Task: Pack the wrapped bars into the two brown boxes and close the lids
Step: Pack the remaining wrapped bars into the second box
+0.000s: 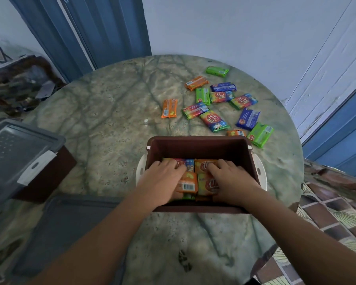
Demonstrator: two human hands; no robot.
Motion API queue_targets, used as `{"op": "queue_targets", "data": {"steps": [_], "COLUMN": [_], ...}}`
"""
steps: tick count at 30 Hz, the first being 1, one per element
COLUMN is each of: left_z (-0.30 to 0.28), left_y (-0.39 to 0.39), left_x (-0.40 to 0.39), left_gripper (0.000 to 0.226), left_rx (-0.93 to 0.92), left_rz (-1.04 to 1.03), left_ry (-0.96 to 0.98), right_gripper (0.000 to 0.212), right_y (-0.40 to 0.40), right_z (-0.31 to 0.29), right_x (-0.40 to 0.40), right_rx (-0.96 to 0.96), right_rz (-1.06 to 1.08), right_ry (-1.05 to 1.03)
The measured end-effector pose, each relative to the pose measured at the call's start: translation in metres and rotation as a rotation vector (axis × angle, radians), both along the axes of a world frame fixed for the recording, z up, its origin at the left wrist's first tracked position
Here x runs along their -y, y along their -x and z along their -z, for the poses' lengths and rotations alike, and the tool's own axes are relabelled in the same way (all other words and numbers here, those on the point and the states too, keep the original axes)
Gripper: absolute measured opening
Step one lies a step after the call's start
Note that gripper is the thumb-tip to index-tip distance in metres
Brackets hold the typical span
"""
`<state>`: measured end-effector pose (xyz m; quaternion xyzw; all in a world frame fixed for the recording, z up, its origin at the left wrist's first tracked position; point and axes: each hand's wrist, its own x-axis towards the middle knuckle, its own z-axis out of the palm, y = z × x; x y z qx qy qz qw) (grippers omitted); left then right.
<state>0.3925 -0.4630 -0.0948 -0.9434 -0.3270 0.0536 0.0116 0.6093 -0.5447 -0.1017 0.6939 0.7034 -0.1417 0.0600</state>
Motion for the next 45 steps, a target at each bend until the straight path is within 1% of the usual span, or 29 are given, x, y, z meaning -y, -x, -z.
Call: {"op": "queue_targets", "data": {"steps": [3, 6, 10, 12, 14, 15, 16, 18, 21, 25, 30, 33, 36, 40, 45], "left_z": [-0.002, -0.004, -0.009, -0.010, -0.008, -0.006, -0.003, -0.001, -0.005, -0.005, -0.001, -0.001, -0.005, -0.003, -0.004], "left_y": [-0.001, -0.003, -0.004, -0.004, -0.004, -0.004, -0.002, 0.000, 0.002, 0.001, -0.001, -0.001, -0.001, -0.002, -0.002], "left_x": [0.005, 0.005, 0.007, 0.008, 0.005, 0.003, 0.002, 0.000, -0.002, -0.005, -0.006, -0.003, -0.002, 0.000, 0.000], "left_gripper": [0.065, 0.065, 0.063, 0.051, 0.028, 0.020, 0.017, 0.022, 0.038, 0.042, 0.043, 0.045, 0.056, 0.056, 0.057], "left_rx": [-0.033, -0.052, -0.027, 0.012, 0.074, 0.093, 0.110, 0.144, 0.161, -0.002, 0.004, 0.048, 0.036, 0.017, -0.005], "left_rz": [-0.017, -0.017, -0.032, -0.032, -0.011, -0.012, -0.015, -0.026, -0.057, -0.056, -0.042, -0.051, -0.049, -0.018, 0.016], "left_ry": [0.043, 0.049, 0.079, 0.112, 0.124, 0.116, 0.108, 0.123, 0.216, 0.277, 0.216, 0.160, 0.199, 0.157, 0.137], "right_gripper": [0.082, 0.085, 0.087, 0.085, 0.085, 0.085, 0.086, 0.087, 0.089, 0.088, 0.089, 0.088, 0.086, 0.083, 0.084], "right_y": [0.001, 0.000, 0.000, -0.001, -0.002, -0.002, -0.002, -0.002, -0.002, -0.001, -0.001, -0.001, -0.001, -0.001, 0.001], "right_z": [0.004, 0.007, 0.009, 0.009, 0.009, 0.009, 0.010, 0.010, 0.010, 0.010, 0.010, 0.010, 0.009, 0.007, 0.005], "right_x": [-0.001, -0.002, -0.005, -0.005, -0.006, -0.006, -0.006, -0.006, -0.005, -0.005, -0.006, -0.006, -0.006, -0.006, -0.008], "right_rx": [0.009, 0.002, -0.044, -0.044, -0.044, -0.043, -0.042, -0.041, -0.042, -0.040, -0.046, -0.049, -0.049, -0.056, -0.036], "right_rz": [0.004, 0.007, 0.015, 0.017, 0.019, 0.020, 0.022, 0.026, 0.034, 0.042, 0.050, 0.048, 0.038, 0.007, -0.005], "right_ry": [-0.011, -0.004, 0.026, 0.019, 0.020, 0.022, 0.024, 0.028, 0.028, 0.031, 0.035, 0.036, 0.039, 0.053, 0.084]}}
